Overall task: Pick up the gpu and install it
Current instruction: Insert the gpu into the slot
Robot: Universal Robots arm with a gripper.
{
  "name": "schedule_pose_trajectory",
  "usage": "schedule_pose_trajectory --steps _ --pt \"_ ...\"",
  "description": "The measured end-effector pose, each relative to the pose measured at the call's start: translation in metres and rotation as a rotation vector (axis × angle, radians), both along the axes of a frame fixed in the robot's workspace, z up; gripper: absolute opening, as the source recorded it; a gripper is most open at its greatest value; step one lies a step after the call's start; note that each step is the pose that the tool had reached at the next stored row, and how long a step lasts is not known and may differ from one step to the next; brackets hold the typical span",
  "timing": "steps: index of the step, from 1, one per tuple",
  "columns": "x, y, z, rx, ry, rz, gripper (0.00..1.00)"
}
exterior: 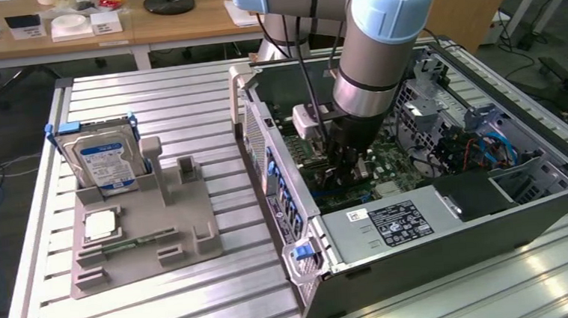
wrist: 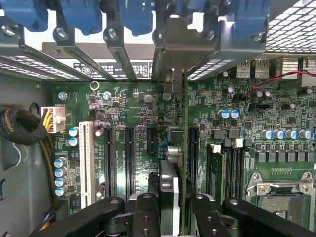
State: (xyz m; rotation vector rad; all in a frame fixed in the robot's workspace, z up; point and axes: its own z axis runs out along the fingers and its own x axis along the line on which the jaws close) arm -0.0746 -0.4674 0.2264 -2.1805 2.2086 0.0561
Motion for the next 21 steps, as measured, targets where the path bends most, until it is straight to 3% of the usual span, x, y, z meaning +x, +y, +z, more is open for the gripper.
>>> schedule_pose_trajectory --steps 21 --pt "-0.0042 0.0001 -0.0074 0.0002 -0.0002 0.000 0.28"
